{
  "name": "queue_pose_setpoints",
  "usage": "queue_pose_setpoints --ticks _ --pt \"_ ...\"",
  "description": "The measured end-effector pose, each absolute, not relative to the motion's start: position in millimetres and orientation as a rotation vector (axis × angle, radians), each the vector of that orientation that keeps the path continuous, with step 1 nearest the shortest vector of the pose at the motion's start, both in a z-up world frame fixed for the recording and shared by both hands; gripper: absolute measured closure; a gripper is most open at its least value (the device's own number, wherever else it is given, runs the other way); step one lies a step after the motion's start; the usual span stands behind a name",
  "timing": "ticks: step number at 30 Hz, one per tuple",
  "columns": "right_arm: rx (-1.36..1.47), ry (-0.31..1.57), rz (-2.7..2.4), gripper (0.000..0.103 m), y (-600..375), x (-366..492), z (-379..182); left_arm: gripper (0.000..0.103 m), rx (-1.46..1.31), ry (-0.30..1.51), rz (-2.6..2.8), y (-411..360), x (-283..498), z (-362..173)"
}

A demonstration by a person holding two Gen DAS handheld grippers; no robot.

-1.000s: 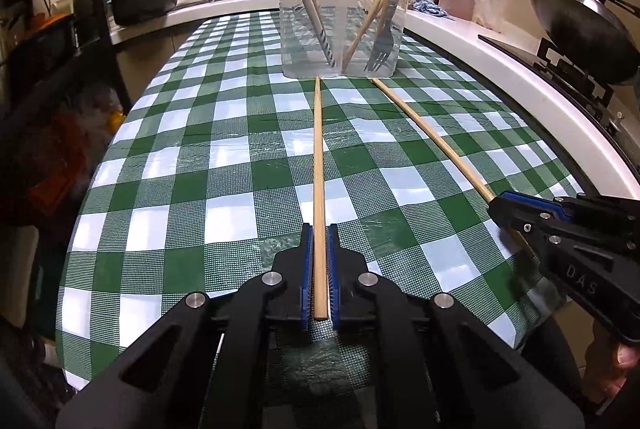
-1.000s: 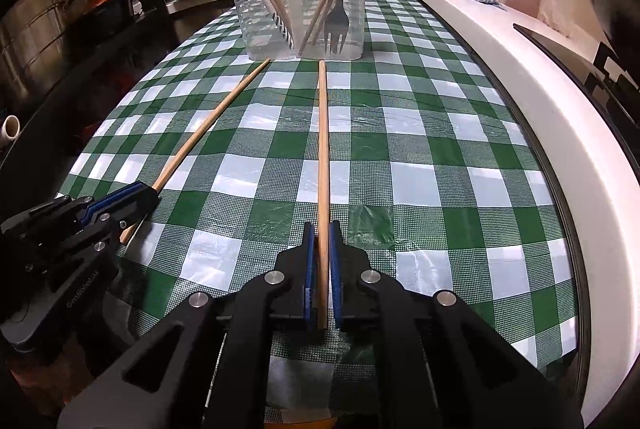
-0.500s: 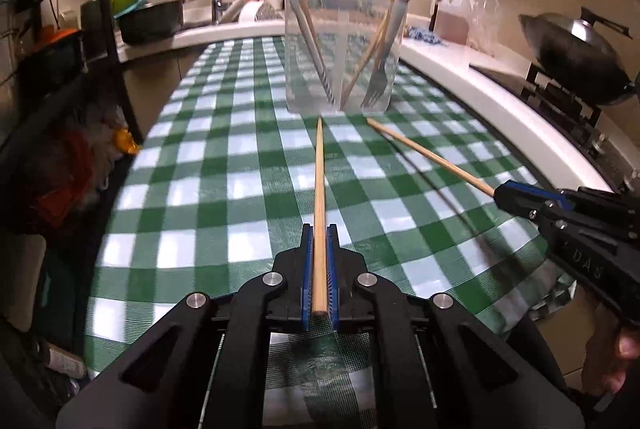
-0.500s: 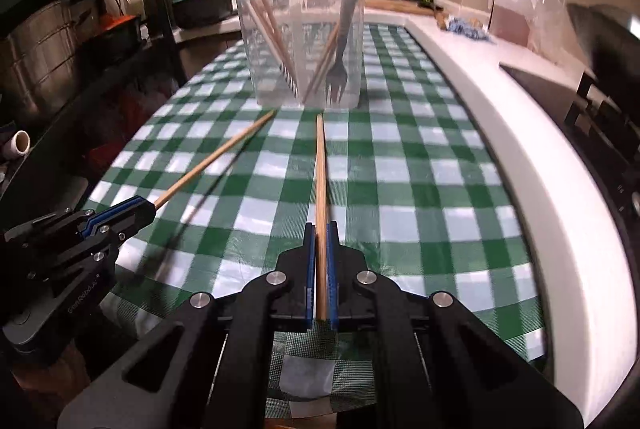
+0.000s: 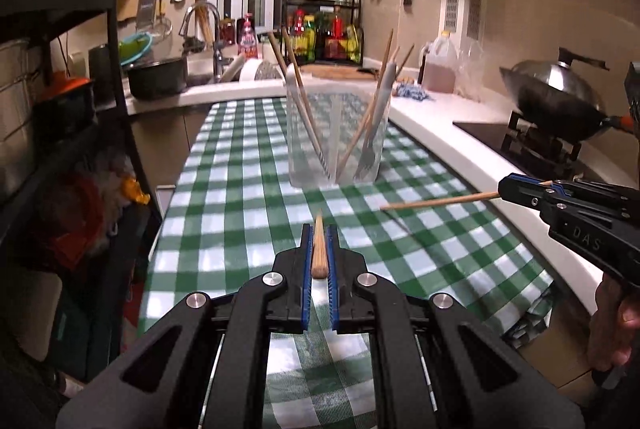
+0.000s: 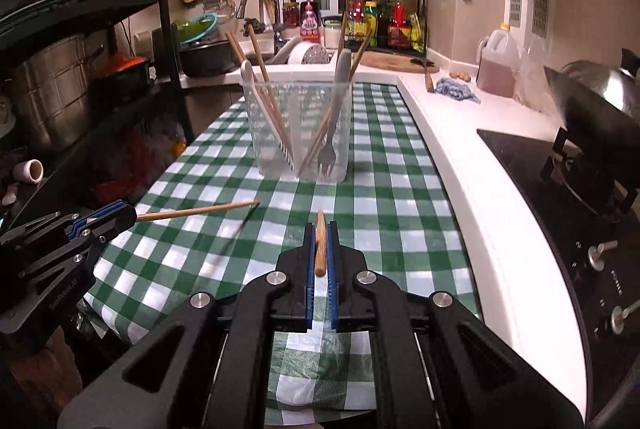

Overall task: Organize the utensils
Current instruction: 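Lift both held chopsticks up over the clear holder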

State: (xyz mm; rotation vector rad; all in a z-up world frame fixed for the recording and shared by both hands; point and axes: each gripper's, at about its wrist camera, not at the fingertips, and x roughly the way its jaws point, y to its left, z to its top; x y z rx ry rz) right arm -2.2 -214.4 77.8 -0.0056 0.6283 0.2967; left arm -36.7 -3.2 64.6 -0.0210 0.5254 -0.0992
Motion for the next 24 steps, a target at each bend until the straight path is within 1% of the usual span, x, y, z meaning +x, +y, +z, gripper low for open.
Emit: queue_pose_setpoints --ticks 9,14,17,20,24 --pt "-0.015 0.582 0.332 0.098 -212 11 119 0.097 -0.019 0.448 -0.134 4 -27 114" --pt "-0.017 0.584 0.35 0.098 -207 23 137 0.097 -0.029 0.44 -0.153 5 -13 135" --pt "-0.023 0.606 0.359 0.098 -204 34 139 0.097 -0.039 0.448 -0.152 6 -3 137" --pt "-0.019 0.629 0.355 0.097 -201 42 134 0.096 -0.082 0.517 -0.168 11 13 125" --pt "-0.022 0.64 0.359 0.097 -201 51 137 0.096 -0.083 0.525 -0.172 13 21 126"
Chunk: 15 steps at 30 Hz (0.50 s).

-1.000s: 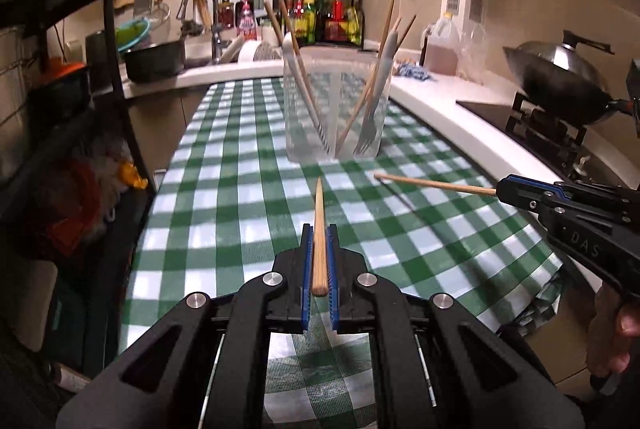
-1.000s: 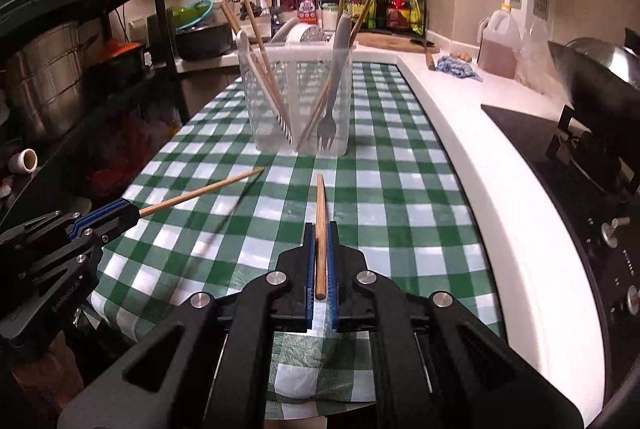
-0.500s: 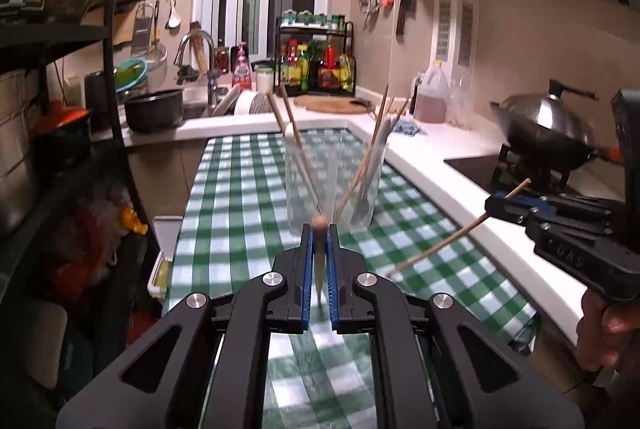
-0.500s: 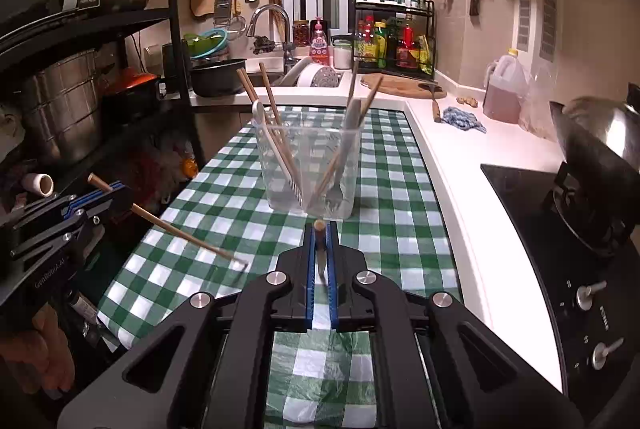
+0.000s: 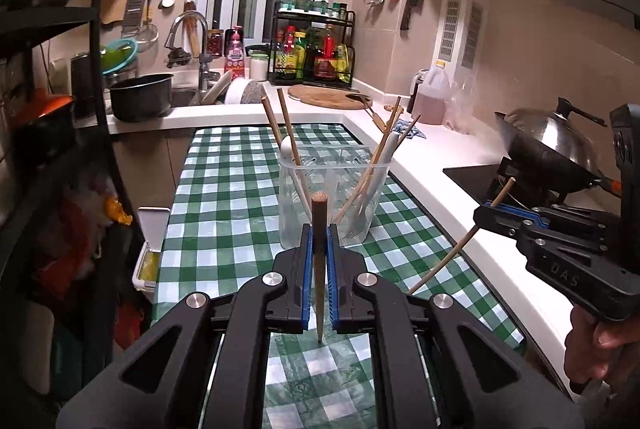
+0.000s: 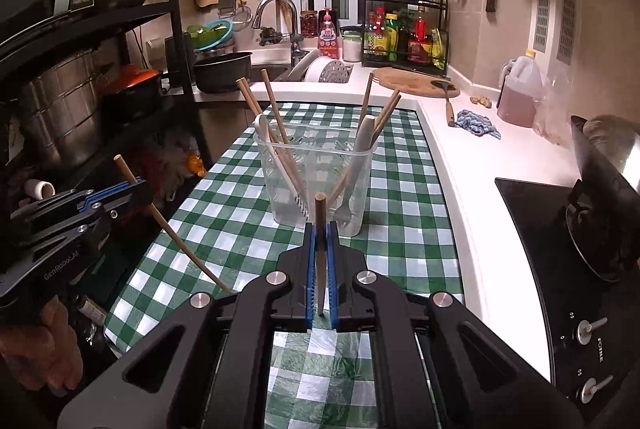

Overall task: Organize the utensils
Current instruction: 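Lift both held chopsticks up over the clear holder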

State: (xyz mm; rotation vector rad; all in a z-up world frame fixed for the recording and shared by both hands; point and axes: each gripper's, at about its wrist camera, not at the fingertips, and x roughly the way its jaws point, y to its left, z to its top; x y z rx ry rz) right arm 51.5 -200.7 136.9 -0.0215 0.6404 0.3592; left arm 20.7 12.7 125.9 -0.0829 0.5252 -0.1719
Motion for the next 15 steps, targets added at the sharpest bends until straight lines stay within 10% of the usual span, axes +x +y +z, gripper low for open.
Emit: queue_pose_setpoints --ticks 15 --pt "0.004 0.638 0.38 0.098 -197 95 167 0.097 -0.097 0.544 -0.207 22 66 155"
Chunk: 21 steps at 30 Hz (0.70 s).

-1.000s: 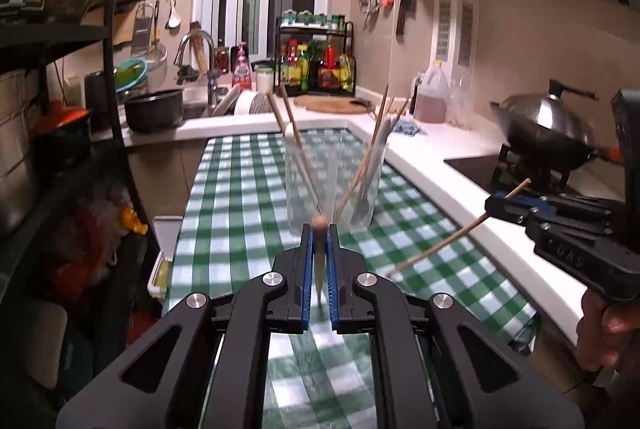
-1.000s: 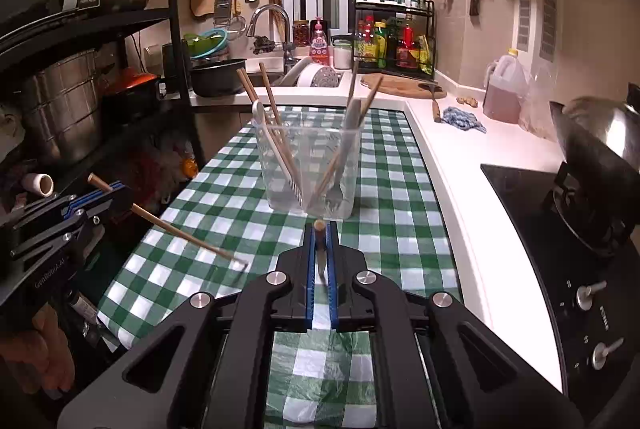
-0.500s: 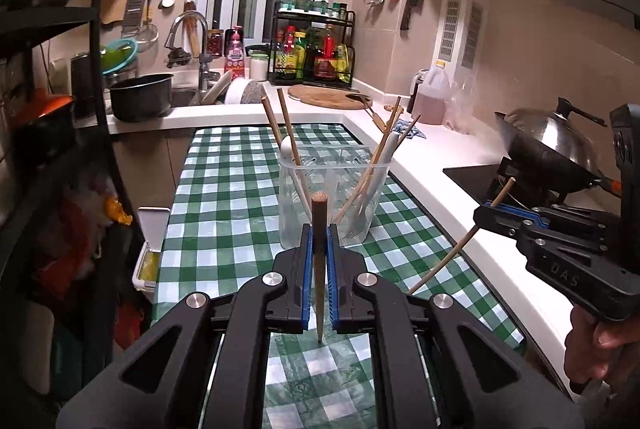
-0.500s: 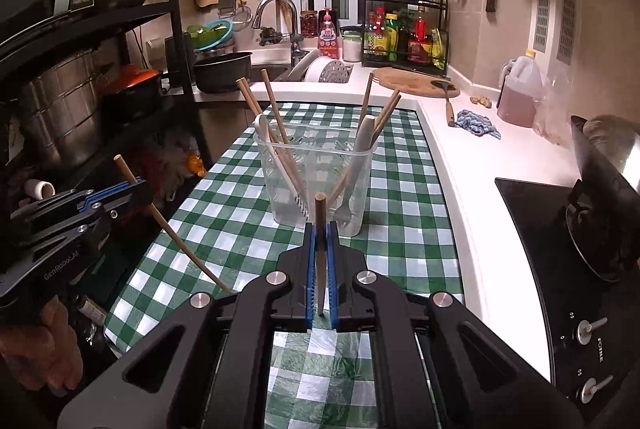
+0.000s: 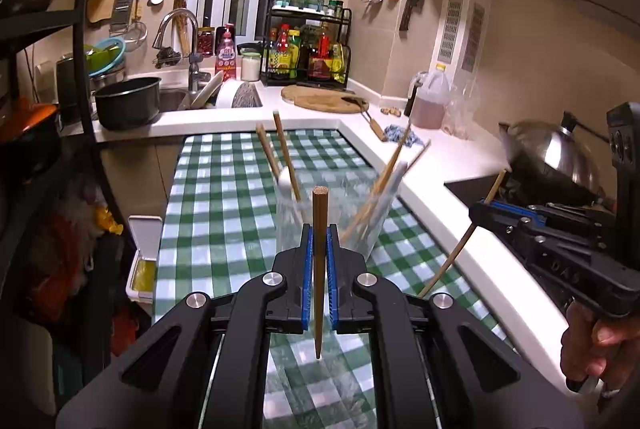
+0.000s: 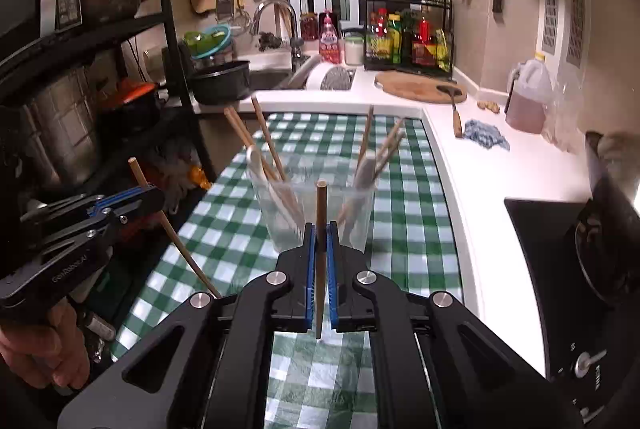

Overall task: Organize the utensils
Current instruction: 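Lift both held chopsticks up over the clear holder, then lower both chopsticks into the holder and open both tools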

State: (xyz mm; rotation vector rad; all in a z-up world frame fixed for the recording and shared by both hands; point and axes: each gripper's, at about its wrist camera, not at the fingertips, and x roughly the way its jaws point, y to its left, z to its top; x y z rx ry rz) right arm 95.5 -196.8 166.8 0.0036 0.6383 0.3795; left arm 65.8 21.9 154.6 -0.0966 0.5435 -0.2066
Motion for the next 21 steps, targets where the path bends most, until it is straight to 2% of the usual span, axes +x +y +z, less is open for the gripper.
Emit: queue_pose_setpoints --ticks 12,15,21 --pt "0.032 0.467 0.389 0.098 -198 143 286 0.097 -0.126 0.372 -0.23 33 117 271" --pt "0.035 0.448 0.371 0.097 -195 161 292 0.097 -0.127 0.367 -0.22 32 136 272" --pt "0.027 0.497 0.356 0.097 -187 192 260 0.097 -0.1 0.455 -0.202 28 168 238"
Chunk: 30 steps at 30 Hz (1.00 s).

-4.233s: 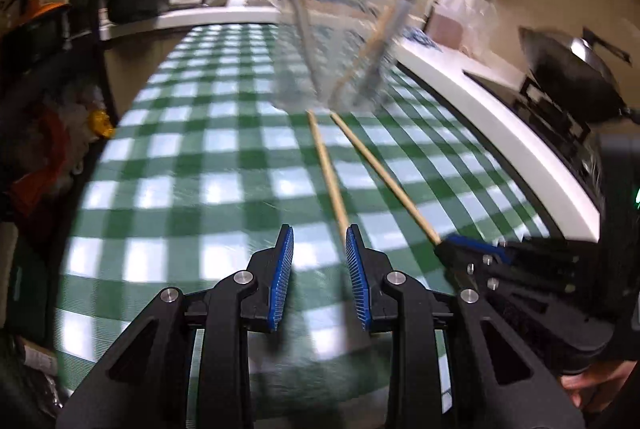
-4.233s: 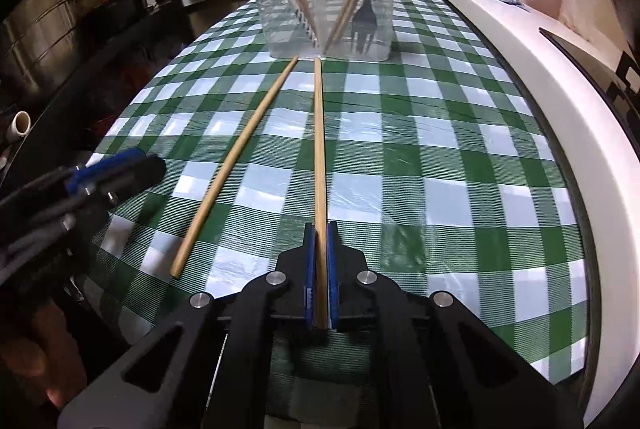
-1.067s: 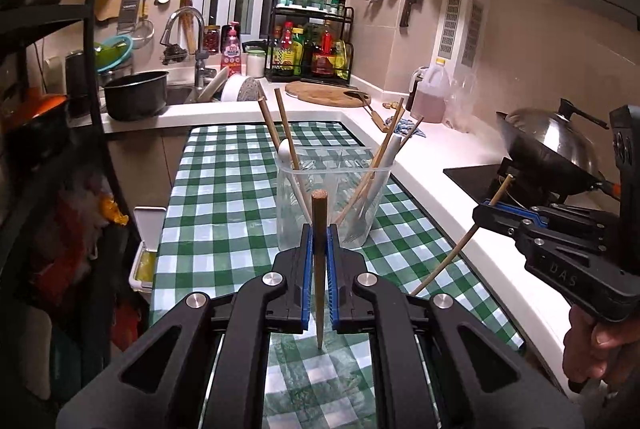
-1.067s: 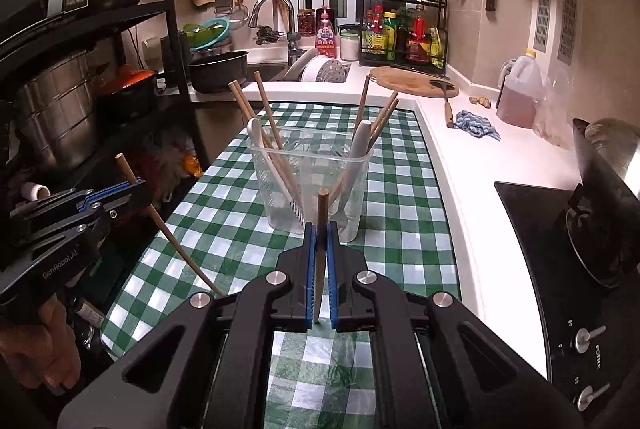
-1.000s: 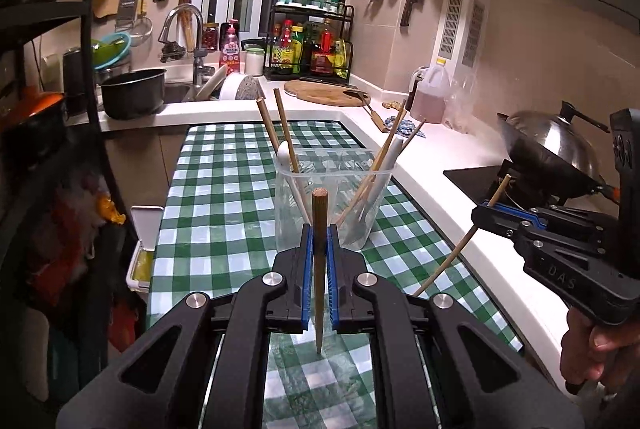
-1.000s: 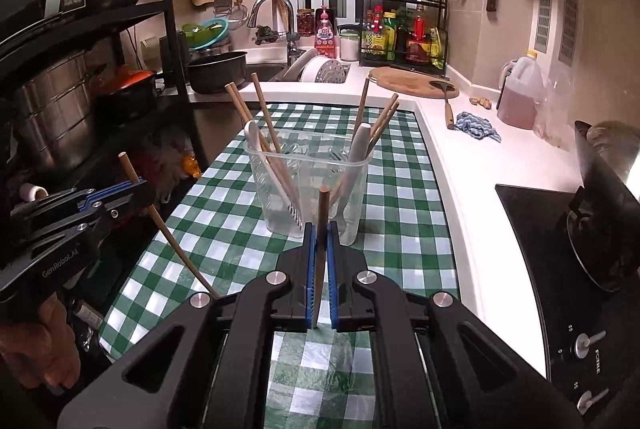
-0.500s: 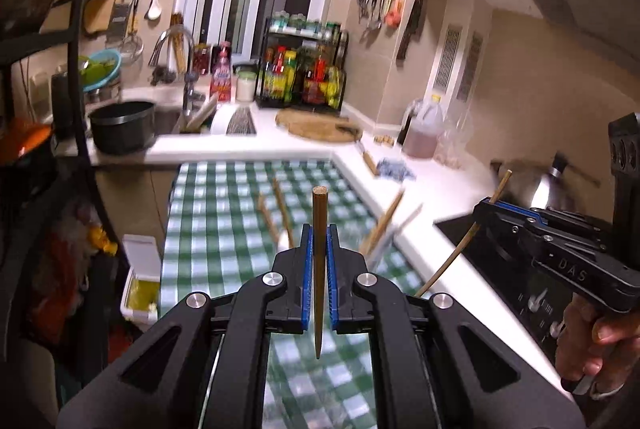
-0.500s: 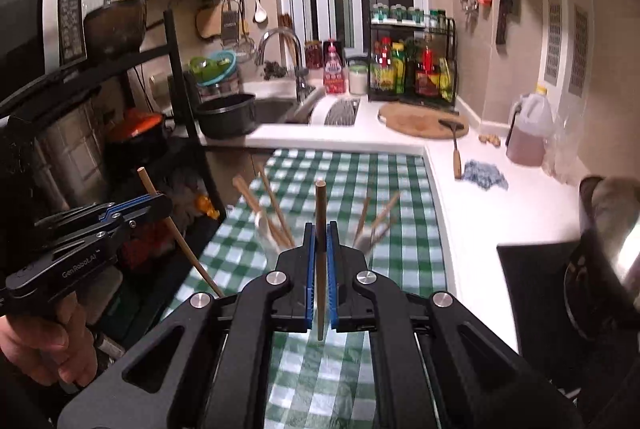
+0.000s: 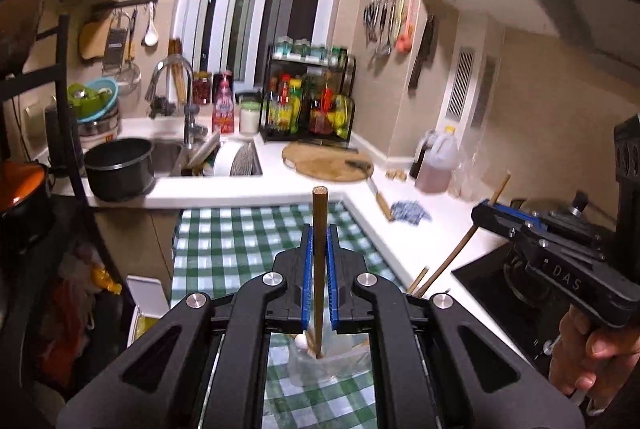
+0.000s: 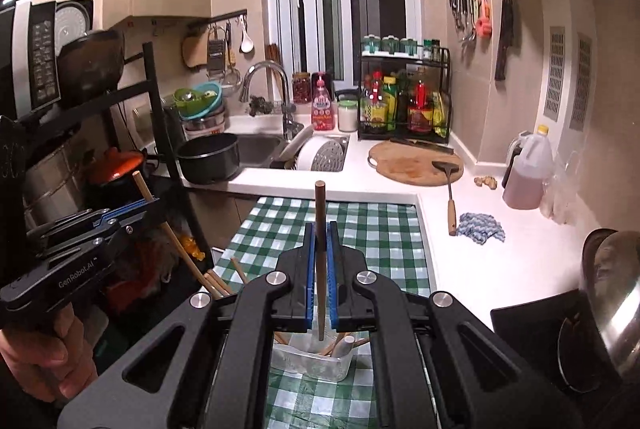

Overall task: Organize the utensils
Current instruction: 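Lower both chopsticks into the holder and open both tools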

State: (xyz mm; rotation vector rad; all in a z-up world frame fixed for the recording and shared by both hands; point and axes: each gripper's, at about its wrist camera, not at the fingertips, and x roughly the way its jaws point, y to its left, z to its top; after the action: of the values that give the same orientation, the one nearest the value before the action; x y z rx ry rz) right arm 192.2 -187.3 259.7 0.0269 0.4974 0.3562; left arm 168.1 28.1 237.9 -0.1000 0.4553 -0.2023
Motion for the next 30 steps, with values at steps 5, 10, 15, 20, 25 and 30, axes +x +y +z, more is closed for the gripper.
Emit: queue_pose_setpoints --ticks 5,10,15,20,25,30 --pt "0.02 0.531 0.358 0.097 -182 205 238 0.097 -0.074 0.504 -0.202 26 179 217" --pt "-0.023 0.587 0.372 0.091 -172 214 221 0.095 -0.056 0.54 -0.2 24 184 204" --pt "-0.033 0.585 0.328 0.069 -177 208 220 0.084 -0.066 0.525 -0.192 28 174 207" --pt "-0.04 0.534 0.296 0.064 -189 182 234 0.083 -0.07 0.49 -0.184 31 147 214" --pt "-0.037 0.465 0.269 0.044 -209 134 237 0.066 -0.078 0.46 -0.159 33 107 206" --pt "0.014 0.478 0.229 0.027 -228 86 206 0.049 -0.074 0.461 -0.124 30 68 175"
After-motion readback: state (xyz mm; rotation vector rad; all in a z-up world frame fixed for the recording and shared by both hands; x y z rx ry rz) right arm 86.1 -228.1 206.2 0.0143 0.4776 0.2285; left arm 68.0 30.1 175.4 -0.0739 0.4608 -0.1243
